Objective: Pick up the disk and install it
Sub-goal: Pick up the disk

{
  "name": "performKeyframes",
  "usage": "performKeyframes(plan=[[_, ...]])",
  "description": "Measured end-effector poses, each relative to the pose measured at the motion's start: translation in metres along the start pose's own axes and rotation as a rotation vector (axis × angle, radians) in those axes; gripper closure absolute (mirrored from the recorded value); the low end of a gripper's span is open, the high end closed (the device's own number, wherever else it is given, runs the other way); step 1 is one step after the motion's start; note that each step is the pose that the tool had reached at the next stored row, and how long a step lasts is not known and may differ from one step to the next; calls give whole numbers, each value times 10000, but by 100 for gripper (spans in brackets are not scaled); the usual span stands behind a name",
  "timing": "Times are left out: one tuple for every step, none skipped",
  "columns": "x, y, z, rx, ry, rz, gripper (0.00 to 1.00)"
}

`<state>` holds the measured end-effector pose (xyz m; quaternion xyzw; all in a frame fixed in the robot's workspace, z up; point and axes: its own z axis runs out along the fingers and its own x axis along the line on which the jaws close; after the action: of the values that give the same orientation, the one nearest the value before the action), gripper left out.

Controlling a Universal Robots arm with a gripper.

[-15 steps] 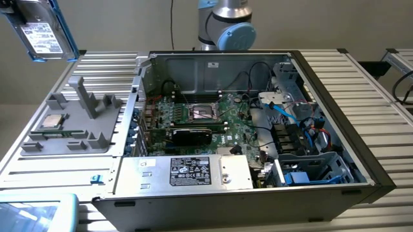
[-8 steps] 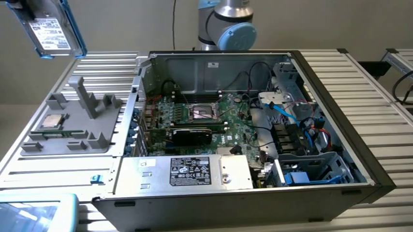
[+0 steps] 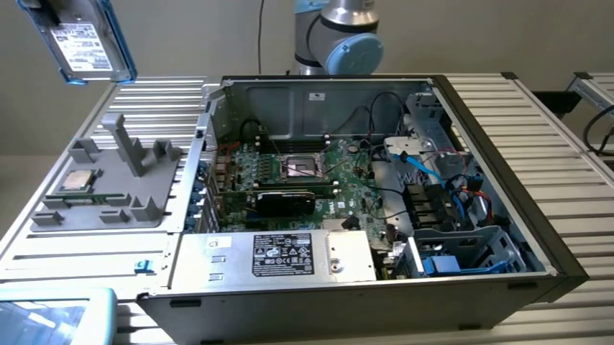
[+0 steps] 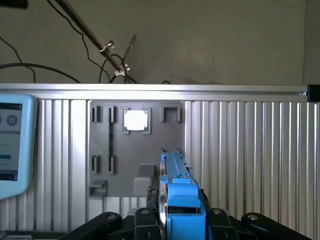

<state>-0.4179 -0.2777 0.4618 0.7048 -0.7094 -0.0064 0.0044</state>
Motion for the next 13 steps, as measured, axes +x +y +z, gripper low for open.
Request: performKeyframes(plan=[[7, -29, -7, 1, 0, 0, 63], [13, -58, -14, 4, 1, 0, 63], [20, -87, -20, 6, 0, -1, 63], [27, -119, -28, 9, 0, 0, 63], [33, -148, -35, 10, 0, 0, 63], [40, -179, -43, 12, 0, 0, 63], [47, -207, -50, 12, 0, 0, 63], [54, -240, -59, 13, 0, 0, 63], [60, -270, -67, 15, 0, 0, 63], [67, -300, -75, 16, 0, 0, 63], [73, -330, -84, 17, 0, 0, 63], [80, -361, -93, 17, 1, -1, 63], [86, -391, -102, 18, 0, 0, 63]])
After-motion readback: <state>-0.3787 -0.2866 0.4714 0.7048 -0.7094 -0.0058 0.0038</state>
